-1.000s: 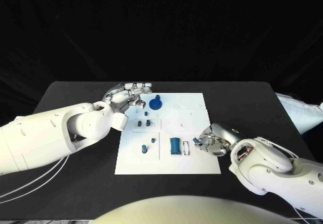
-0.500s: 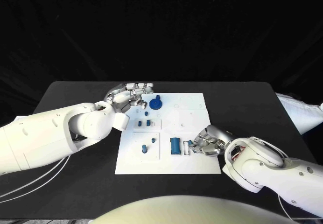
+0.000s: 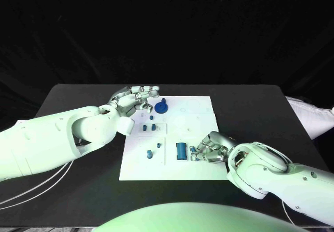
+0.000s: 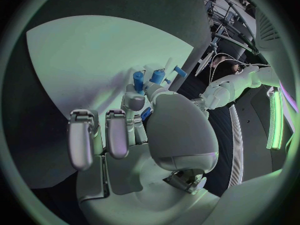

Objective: Assemble the parts on the task board

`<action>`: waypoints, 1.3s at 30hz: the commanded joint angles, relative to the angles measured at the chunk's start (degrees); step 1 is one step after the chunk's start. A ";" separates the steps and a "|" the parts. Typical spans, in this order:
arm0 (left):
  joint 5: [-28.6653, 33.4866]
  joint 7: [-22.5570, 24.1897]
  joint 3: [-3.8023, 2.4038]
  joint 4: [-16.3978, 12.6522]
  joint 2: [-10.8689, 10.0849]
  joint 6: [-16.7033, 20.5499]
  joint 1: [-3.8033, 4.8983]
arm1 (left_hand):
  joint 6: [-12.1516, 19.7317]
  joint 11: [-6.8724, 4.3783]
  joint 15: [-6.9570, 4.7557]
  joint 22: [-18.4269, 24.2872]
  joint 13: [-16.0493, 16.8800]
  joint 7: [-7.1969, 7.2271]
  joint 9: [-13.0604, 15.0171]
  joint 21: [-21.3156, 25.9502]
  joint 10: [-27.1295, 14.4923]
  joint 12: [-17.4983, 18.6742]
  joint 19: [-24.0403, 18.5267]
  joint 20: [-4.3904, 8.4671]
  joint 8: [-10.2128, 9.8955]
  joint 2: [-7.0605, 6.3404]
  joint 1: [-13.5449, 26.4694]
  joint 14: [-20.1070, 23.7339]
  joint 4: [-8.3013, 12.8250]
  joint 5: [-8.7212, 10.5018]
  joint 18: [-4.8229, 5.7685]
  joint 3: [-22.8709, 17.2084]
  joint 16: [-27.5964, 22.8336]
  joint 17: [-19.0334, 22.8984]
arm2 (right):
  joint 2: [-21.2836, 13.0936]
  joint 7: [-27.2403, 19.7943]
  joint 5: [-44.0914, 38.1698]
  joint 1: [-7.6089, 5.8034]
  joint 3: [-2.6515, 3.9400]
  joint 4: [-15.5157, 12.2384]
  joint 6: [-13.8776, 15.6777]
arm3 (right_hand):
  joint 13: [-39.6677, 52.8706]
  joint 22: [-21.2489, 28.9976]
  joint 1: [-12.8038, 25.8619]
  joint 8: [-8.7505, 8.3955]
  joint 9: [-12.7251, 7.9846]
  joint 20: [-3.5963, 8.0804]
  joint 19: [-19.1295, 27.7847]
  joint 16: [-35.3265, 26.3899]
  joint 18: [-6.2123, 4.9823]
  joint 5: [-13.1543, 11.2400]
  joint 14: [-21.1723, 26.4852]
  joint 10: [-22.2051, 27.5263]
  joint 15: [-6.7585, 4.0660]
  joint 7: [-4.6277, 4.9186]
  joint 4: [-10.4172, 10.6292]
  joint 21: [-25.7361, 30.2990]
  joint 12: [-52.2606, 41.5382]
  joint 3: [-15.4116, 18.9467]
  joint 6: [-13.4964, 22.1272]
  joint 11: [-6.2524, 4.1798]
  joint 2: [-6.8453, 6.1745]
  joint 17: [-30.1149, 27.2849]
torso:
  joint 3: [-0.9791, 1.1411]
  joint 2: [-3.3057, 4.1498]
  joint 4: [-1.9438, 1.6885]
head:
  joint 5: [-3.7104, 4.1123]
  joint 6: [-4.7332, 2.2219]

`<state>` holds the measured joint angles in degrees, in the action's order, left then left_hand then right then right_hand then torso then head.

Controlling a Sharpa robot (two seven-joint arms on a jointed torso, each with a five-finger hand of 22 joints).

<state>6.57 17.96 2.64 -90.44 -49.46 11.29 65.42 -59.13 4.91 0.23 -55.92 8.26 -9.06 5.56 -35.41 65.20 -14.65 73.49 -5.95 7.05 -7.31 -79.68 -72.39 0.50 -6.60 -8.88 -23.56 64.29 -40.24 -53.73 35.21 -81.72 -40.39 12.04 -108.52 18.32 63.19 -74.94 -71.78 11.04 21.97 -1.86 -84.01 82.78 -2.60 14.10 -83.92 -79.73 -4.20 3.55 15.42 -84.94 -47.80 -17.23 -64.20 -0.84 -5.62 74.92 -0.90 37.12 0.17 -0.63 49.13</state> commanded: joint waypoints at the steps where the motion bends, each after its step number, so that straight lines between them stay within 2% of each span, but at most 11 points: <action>1: -0.20 0.12 -0.04 -0.07 0.13 -1.12 0.01 | 0.16 0.07 0.05 0.05 0.08 -0.22 -0.05 0.20 -0.42 -0.30 -0.29 0.00 0.24 0.51 0.06 0.29 -0.03 -0.21 -0.82 0.24 -0.20 0.09 | 0.33 0.21 -1.05 0.01 -0.04 0.21 -1.40 | 0.18 -9.09 1.32 0.06 0.16 0.26 -2.74 0.33 0.96 0.40 -4.07 -0.53 -0.44 -0.02 0.25 -0.34 -0.32 0.59 -0.38 -0.08 -0.08 4.45 | 0.04 0.03 0.05 | -0.04 0.09; 7: -0.20 -0.03 -0.04 -0.06 0.16 -1.28 0.01 | 0.16 0.07 0.05 0.05 0.08 -0.22 -0.05 0.20 -0.42 -0.30 -0.29 0.00 0.24 0.51 0.06 0.29 -0.03 -0.21 -0.82 0.24 -0.20 0.09 | 0.62 0.22 -1.79 0.01 -0.06 0.46 -1.82 | 0.71 -9.18 3.69 0.06 0.46 0.26 -2.78 0.43 0.99 0.96 -4.11 -0.85 -0.43 -0.05 0.95 -0.40 -1.04 2.28 -0.68 -0.07 -0.01 4.62 | 0.04 0.02 -0.04 | 0.01 0.13; 9: -0.20 -0.08 -0.04 -0.07 0.16 -1.31 0.01 | 0.16 0.07 0.05 0.05 0.08 -0.22 -0.05 0.20 -0.42 -0.30 -0.29 0.00 0.24 0.51 0.06 0.29 -0.03 -0.21 -0.82 0.24 -0.20 0.09 | 0.63 0.25 -1.95 0.01 -0.07 0.57 -2.20 | 1.02 -9.26 5.60 0.02 0.60 0.27 -2.83 0.49 1.00 2.52 -4.13 -1.03 -0.43 -0.09 1.04 -0.45 -1.44 3.57 -0.87 -0.09 0.31 4.73 | 0.03 0.04 -0.02 | -0.01 0.14; 11: -0.20 -0.13 -0.04 -0.07 0.15 -1.33 0.01 | 0.16 0.07 0.05 0.05 0.08 -0.22 -0.05 0.20 -0.42 -0.30 -0.29 0.00 0.24 0.51 0.06 0.29 -0.03 -0.21 -0.82 0.24 -0.20 0.09 | 0.63 0.28 -2.24 0.01 -0.07 0.69 -2.62 | 1.18 -9.26 7.22 -0.08 0.74 0.31 -2.82 0.45 1.00 5.33 -4.11 -1.07 -0.50 -0.15 0.96 -0.44 -1.53 5.26 -1.00 -0.14 0.53 4.70 | 0.02 0.04 -0.01 | -0.04 0.17; 15: -0.20 -0.30 -0.04 -0.07 0.16 -1.35 0.01 | 0.17 0.08 0.06 0.08 0.08 -0.22 -0.06 0.24 -0.44 -0.31 -0.30 0.00 0.24 0.52 0.08 0.32 -0.04 -0.20 -0.82 0.25 -0.21 0.12 | 0.65 0.32 -2.67 0.01 -0.08 0.79 -3.06 | 1.31 -9.23 7.98 -0.21 0.88 0.35 -2.80 0.44 0.99 5.40 -4.11 -1.08 -0.54 -0.21 1.01 -0.40 -1.56 6.88 -1.06 -0.19 0.72 4.70 | 0.03 0.00 0.02 | -0.11 0.21; 19: -0.20 -0.47 -0.04 -0.08 0.19 -1.43 0.01 | 0.20 0.10 0.08 0.15 0.08 -0.24 -0.08 0.38 -0.52 -0.34 -0.36 -0.01 0.24 0.55 0.13 0.39 -0.07 -0.20 -0.83 0.28 -0.26 0.24 | 0.72 0.32 -2.94 0.00 -0.08 0.78 -3.08 | 1.31 -9.19 8.51 -0.35 1.00 0.37 -2.77 0.40 0.98 4.38 -4.10 -1.02 -0.55 -0.25 1.06 -0.35 -1.39 8.40 -1.09 -0.21 0.87 4.68 | 0.02 0.02 0.02 | -0.07 0.21; 23: -0.20 -0.56 -0.04 -0.07 0.19 -1.47 0.01 | 0.20 0.10 0.08 0.15 0.08 -0.24 -0.08 0.38 -0.52 -0.34 -0.36 -0.01 0.24 0.55 0.13 0.39 -0.07 -0.20 -0.83 0.28 -0.26 0.24 | 0.71 0.28 -3.22 -0.01 -0.08 0.62 -2.86 | 1.42 -9.20 9.32 -0.54 1.20 0.38 -2.77 0.31 0.98 1.82 -4.08 -0.99 -0.57 -0.30 1.12 -0.33 -1.33 10.91 -1.15 -0.23 1.06 4.60 | 0.03 -0.01 0.04 | -0.03 0.25; 28: -0.20 -0.62 -0.04 -0.10 0.08 -1.51 0.01 | 0.20 0.10 0.08 0.15 0.08 -0.24 -0.08 0.38 -0.52 -0.34 -0.36 -0.01 0.24 0.55 0.13 0.39 -0.07 -0.20 -0.83 0.28 -0.26 0.24 | 0.24 0.16 -3.65 0.00 -0.08 0.03 -2.37 | 1.49 -9.17 9.19 -0.63 1.29 0.39 -2.75 0.32 0.97 1.23 -4.09 -1.00 -0.58 -0.32 0.99 -0.30 -1.34 11.87 -1.18 -0.25 1.16 4.63 | 0.06 0.02 0.02 | -0.07 0.26; 36: -0.27 -0.67 -0.04 -0.16 -0.24 -1.49 0.01 | 0.20 0.10 0.08 0.15 0.08 -0.24 -0.08 0.38 -0.52 -0.34 -0.36 -0.01 0.24 0.55 0.13 0.39 -0.07 -0.20 -0.83 0.28 -0.26 0.24 | -1.69 -0.24 -4.19 0.23 -0.06 -1.67 -2.75 | 1.42 -9.05 5.42 -0.97 1.60 0.37 -2.66 0.17 0.93 -2.55 -4.05 -0.73 -0.55 -0.23 -0.52 -0.15 -0.82 14.74 -1.13 -0.20 0.25 4.50 | 0.05 -0.03 0.14 | -0.24 0.33; 39: -0.29 -0.67 -0.04 -0.17 -0.27 -1.52 0.01 | 0.20 0.10 0.08 0.15 0.08 -0.24 -0.08 0.38 -0.52 -0.34 -0.36 -0.01 0.24 0.55 0.13 0.39 -0.07 -0.20 -0.83 0.28 -0.26 0.24 | -1.90 -0.29 -4.27 0.36 -0.05 -1.69 -3.19 | 1.41 -9.05 4.07 -1.09 1.71 0.34 -2.65 0.14 0.93 -4.09 -4.05 -0.68 -0.53 -0.19 -0.92 -0.13 -0.68 15.62 -1.14 -0.18 0.45 4.49 | 0.06 -0.01 0.13 | -0.23 0.31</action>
<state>6.51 17.16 2.64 -90.47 -49.77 10.90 65.42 -59.13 5.11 0.25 -55.83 8.24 -9.06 5.57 -35.42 64.99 -14.65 73.49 -5.95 7.05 -7.31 -79.68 -72.38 0.49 -6.60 -8.87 -23.57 64.29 -40.06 -55.64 35.32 -84.87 -40.14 12.00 -110.10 16.29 64.62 -74.91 -67.52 10.15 23.64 -1.86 -84.01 83.00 -2.59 10.16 -84.13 -80.44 -4.41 3.37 14.43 -85.21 -48.75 -1.85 -64.99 -0.96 -5.15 74.93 -0.85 37.11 0.27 -0.86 49.45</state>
